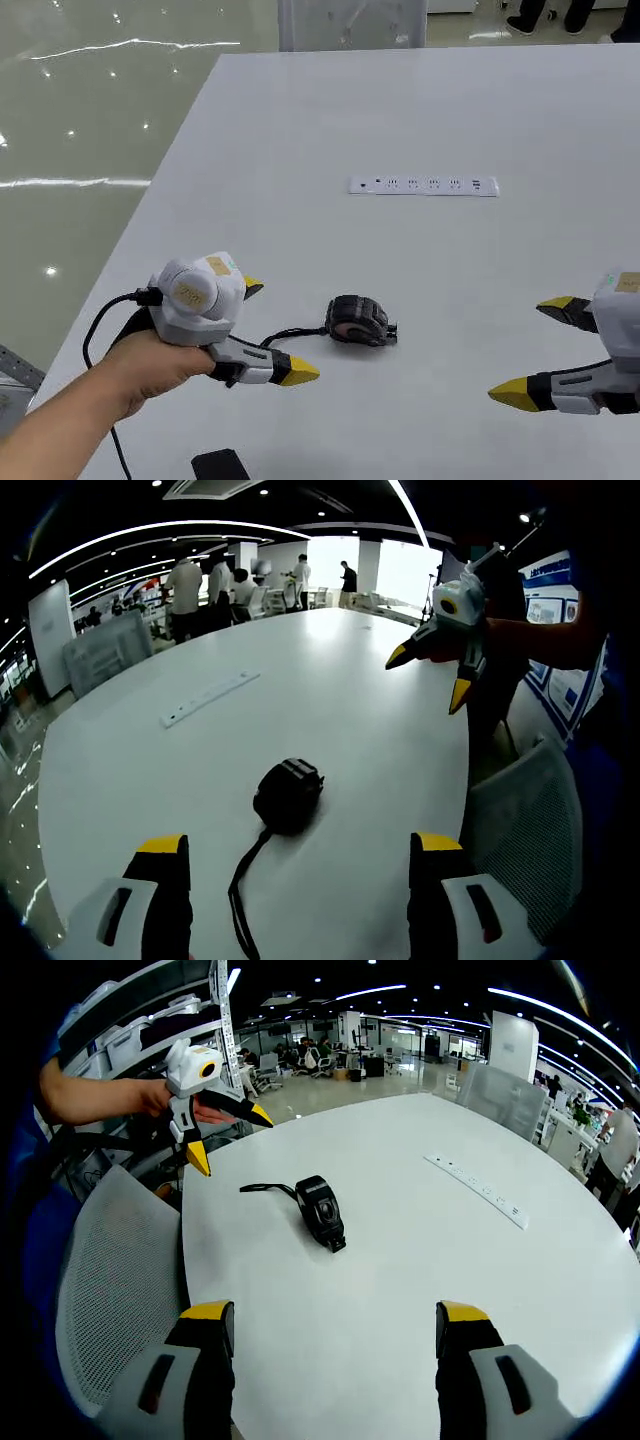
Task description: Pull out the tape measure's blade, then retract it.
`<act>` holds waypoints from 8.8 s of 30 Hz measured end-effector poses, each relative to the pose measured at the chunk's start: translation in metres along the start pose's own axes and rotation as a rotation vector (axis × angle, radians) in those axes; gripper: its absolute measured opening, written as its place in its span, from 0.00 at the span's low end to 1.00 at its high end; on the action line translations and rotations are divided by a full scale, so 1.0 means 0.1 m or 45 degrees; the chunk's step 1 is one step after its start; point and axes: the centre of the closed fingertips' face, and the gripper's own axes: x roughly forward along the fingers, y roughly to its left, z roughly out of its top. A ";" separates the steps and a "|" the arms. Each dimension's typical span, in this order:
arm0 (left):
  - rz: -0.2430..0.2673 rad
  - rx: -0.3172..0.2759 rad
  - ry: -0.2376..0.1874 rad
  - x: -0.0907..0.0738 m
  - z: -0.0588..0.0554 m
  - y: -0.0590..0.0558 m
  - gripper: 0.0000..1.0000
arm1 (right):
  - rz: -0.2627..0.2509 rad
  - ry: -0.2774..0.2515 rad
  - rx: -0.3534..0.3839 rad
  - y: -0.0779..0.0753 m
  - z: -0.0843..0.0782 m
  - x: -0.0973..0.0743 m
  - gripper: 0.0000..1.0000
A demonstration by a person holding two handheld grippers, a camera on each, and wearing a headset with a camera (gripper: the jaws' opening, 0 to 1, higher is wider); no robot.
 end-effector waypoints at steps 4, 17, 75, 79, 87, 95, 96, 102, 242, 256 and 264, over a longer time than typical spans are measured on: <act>-0.019 0.028 -0.004 0.09 0.04 -0.03 0.85 | 0.010 -0.007 -0.011 -0.01 0.03 0.07 0.77; -0.067 0.108 0.023 0.33 0.07 -0.04 0.83 | 0.058 0.026 -0.073 0.01 0.03 0.30 0.74; -0.194 0.332 0.126 1.14 0.05 0.00 0.65 | 0.267 0.167 -0.287 -0.04 -0.04 1.38 0.57; -0.197 0.343 0.132 1.18 0.05 0.02 0.62 | 0.283 0.179 -0.314 -0.05 -0.05 1.48 0.56; -0.215 0.391 0.154 1.25 0.06 0.02 0.59 | 0.304 0.184 -0.337 -0.09 -0.08 1.65 0.50; -0.214 0.408 0.166 1.32 0.06 0.05 0.52 | 0.316 0.158 -0.339 -0.11 -0.01 1.71 0.44; -0.218 0.413 0.169 1.32 0.05 0.05 0.52 | 0.320 0.156 -0.343 -0.11 -0.01 1.72 0.43; -0.228 0.447 0.181 1.33 0.04 0.04 0.49 | 0.366 0.162 -0.366 -0.05 -0.03 1.78 0.37; -0.268 0.680 0.268 1.43 0.02 0.01 0.31 | 0.387 0.208 -0.461 -0.48 -0.52 1.37 0.09; -0.268 0.681 0.269 1.44 0.02 0.01 0.31 | 0.377 0.215 -0.435 -0.58 -0.63 1.21 0.09; -0.263 0.669 0.262 1.44 0.02 0.02 0.31 | 0.365 0.224 -0.425 -0.65 -0.70 1.13 0.09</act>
